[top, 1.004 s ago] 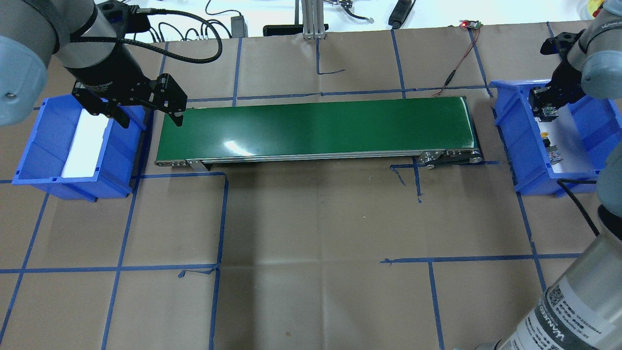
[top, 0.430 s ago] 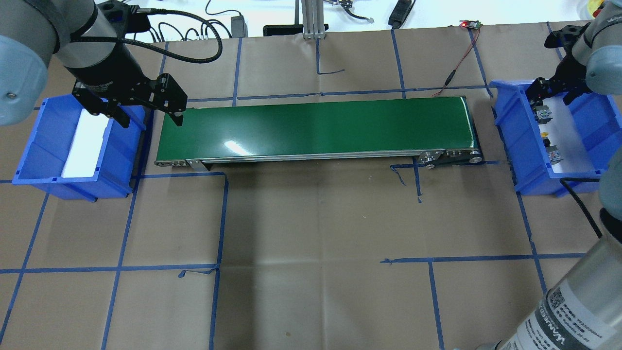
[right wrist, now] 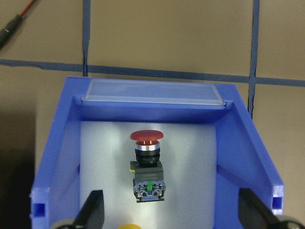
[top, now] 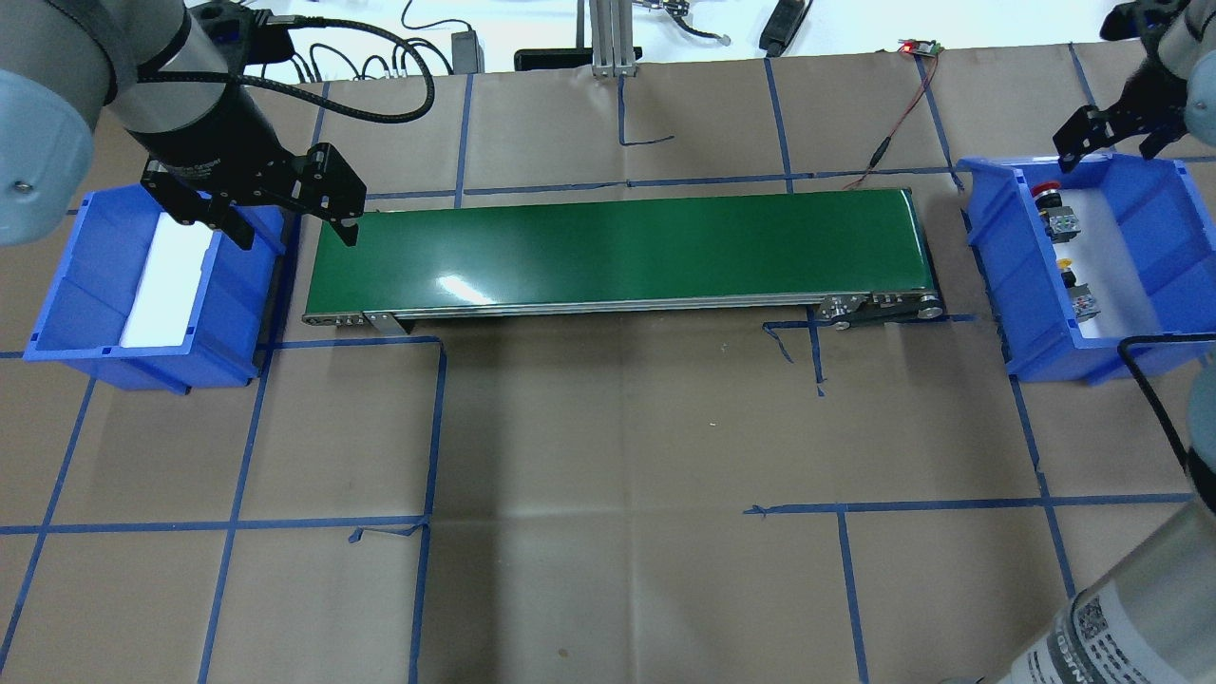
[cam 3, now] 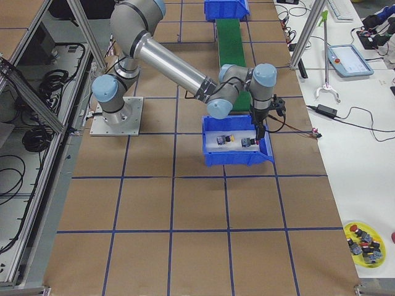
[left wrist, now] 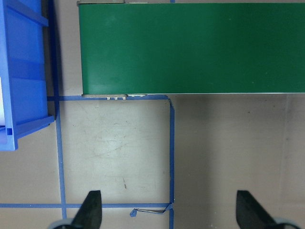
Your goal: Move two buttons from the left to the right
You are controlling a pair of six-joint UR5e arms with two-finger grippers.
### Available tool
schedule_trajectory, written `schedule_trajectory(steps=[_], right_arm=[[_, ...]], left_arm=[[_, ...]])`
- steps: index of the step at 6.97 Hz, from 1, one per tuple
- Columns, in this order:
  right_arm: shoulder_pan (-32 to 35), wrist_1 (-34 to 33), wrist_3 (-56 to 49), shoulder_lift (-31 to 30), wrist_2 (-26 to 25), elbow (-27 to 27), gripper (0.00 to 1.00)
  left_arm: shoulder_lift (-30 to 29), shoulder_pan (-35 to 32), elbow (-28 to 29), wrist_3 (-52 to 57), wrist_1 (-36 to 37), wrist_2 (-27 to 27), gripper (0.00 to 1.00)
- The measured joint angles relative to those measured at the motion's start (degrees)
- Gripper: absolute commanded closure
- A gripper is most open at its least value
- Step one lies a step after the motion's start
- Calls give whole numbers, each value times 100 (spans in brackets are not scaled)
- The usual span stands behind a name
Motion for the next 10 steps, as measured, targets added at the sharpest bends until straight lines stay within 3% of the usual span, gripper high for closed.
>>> schedule_trajectory(steps=[2, 6, 8, 10], right_arm=[[486, 398, 846, -580, 29, -2, 0], [2237, 2012, 2900, -1703, 37, 56, 0], [2616, 2908, 3361, -1987, 38, 74, 0], [2836, 3281, 3541, -2257, 52, 221, 0]], left_arm=[[-3, 0, 0, 0, 2, 0, 0], [-2, -5, -2, 0, 3, 0, 0], [4, -8, -8, 0, 3, 0, 0], [5, -9, -9, 4, 3, 6, 0]])
